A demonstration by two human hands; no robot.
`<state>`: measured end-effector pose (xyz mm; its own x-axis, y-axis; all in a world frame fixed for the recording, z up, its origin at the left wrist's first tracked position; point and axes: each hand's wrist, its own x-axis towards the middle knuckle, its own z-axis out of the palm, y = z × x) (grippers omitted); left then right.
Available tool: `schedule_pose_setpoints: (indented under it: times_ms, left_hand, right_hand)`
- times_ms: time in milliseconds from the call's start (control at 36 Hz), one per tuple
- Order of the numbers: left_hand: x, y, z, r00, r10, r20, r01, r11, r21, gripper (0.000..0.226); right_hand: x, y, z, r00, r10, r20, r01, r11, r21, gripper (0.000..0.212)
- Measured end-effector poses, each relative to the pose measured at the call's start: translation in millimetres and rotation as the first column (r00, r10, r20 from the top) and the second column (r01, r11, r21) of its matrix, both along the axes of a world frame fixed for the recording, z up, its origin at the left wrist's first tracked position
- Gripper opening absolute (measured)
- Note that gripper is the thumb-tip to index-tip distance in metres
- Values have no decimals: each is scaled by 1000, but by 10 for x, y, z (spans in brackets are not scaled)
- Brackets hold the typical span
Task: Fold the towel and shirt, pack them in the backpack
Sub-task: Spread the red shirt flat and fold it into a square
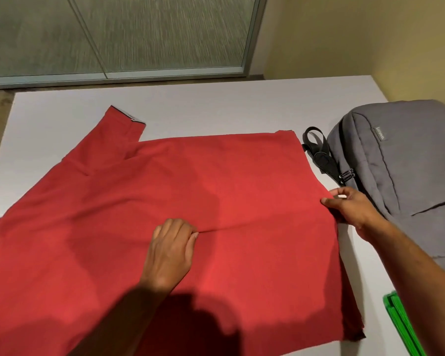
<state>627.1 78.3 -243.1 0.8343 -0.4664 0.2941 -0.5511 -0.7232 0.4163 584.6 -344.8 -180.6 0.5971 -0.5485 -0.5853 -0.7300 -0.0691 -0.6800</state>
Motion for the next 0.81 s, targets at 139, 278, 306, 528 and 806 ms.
schedule_pose_setpoints:
  times_ms: [139, 278, 306, 528, 806]
  left_hand:
    - [-29, 7, -59, 1000, -22, -15, 22, 999, 30, 6]
    - [-57, 16, -113, 998, -18, -58, 24, 994, 102, 10]
    - [-69, 16, -107, 998, -13, -59, 19, 994, 104, 10]
    - [-416, 102, -88, 996, 39, -74, -34, 998, 60, 21]
    - [-629, 103, -123, 990, 36, -134, -21, 994, 110, 21]
  right_hand:
    - [-101, 86, -180, 1000, 17, 21, -14, 992, -129, 24]
    - [-164, 96, -134, 999, 35, -5, -35, 999, -40, 42]
    - [-193, 87, -100, 996, 79, -35, -81, 996, -31, 44]
    - [-525, 52, 184, 947, 276, -161, -255, 956, 142, 30]
    - [-769, 14, 30, 991, 133, 21, -134, 990, 47, 27]
